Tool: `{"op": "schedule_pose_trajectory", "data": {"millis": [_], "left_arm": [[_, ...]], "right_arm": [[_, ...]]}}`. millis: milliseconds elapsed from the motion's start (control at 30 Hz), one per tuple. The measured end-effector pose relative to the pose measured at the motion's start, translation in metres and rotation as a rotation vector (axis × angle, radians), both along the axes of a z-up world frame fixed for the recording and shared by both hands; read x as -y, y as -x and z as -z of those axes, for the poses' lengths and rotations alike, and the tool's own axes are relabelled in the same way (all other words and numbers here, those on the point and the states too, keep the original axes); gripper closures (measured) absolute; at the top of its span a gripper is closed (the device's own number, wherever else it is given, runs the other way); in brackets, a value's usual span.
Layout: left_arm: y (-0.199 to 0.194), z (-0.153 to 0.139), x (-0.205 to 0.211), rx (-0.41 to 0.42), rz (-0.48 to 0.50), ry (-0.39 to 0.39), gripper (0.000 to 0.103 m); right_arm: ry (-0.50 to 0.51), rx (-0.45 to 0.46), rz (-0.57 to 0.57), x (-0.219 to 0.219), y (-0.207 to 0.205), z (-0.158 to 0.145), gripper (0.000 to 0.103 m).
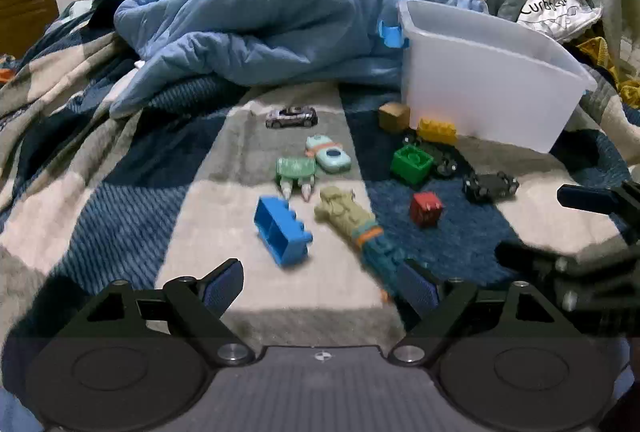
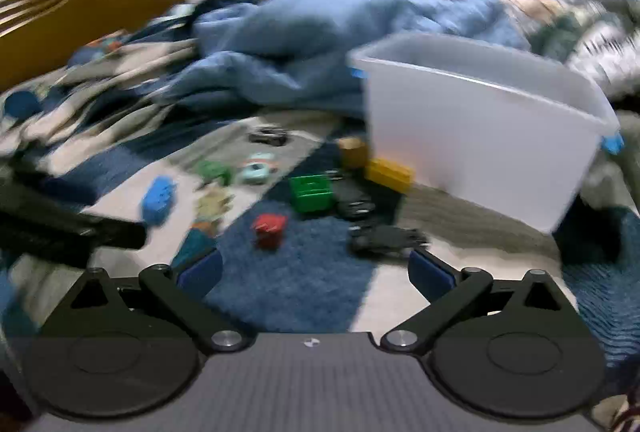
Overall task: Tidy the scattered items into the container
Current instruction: 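Move both grippers back toward the scattered toys, then grasp the blue Lego brick with the left gripper while the right grasps the teal figure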
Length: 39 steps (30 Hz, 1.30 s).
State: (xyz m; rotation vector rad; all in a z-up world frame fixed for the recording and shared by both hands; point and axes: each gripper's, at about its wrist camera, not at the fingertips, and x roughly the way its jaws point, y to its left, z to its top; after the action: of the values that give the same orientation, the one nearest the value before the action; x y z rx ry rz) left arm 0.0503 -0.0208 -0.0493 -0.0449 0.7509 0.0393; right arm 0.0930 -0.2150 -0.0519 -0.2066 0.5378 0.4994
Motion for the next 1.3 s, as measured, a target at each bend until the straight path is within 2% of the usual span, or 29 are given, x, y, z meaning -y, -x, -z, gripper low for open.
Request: {"op": "schedule_pose_trajectory", "data": {"millis": [67,133,167,233,300,400,467,533,667,767,833,900,1133,1300], "left_arm": [[-0.005,0.0,0.0,0.008,-0.024,-0.002,0.016],[-0.015,-0.001,-0.005,0.016,-0.083,0.013,0.017],[-0.022,0.0,-0.01,0.012,-0.121,0.044,0.019],[-0.035,0.004,-0.018,0.002,-0.169,0.108,0.021],[-0.051,0.013,-0.022,-0.035,-0.201,0.124,0.03],[-0.069,0.028,-0.027,-0.109,-0.218,0.1,0.051],[-0.066,0.03,-0.033,-0.098,-0.215,0.098,0.064],[-0.06,0.029,-0.037,-0.095,-0.197,0.095,0.069],[-0.055,0.027,-0.038,-0.093,-0.131,0.035,0.07],[-0.054,0.024,-0.036,-0.089,-0.103,-0.008,0.073],[-0.053,0.022,-0.036,-0.083,-0.092,-0.006,0.075],[-0.052,0.021,-0.036,-0.073,-0.08,-0.014,0.076],[-0.037,0.012,-0.042,-0.02,-0.079,0.014,0.078],[-0.022,-0.006,-0.035,0.018,-0.05,0.043,0.078]], "right_arm": [[0.039,0.014,0.0,-0.008,0.007,0.005,0.01],[0.057,-0.019,0.002,-0.013,0.008,0.01,0.019],[0.06,-0.052,-0.005,-0.015,0.007,0.013,0.021],[0.06,-0.086,-0.018,-0.017,0.01,0.02,0.035],[0.066,-0.087,-0.012,-0.022,0.014,0.023,0.039],[0.056,-0.058,-0.036,-0.032,0.02,0.021,0.039],[0.05,-0.045,-0.053,-0.042,0.022,0.019,0.039],[0.034,-0.039,-0.056,-0.053,0.021,0.018,0.039],[0.006,-0.042,-0.047,-0.077,0.013,0.022,0.044],[0.055,-0.05,-0.019,-0.091,0.006,0.031,0.055],[0.057,-0.08,-0.023,-0.092,0.004,0.035,0.067],[0.07,-0.064,-0.026,-0.092,0.008,0.034,0.08],[0.077,-0.021,-0.02,-0.079,0.023,0.023,0.081],[0.047,-0.018,0.018,-0.059,0.026,0.012,0.081]]}}
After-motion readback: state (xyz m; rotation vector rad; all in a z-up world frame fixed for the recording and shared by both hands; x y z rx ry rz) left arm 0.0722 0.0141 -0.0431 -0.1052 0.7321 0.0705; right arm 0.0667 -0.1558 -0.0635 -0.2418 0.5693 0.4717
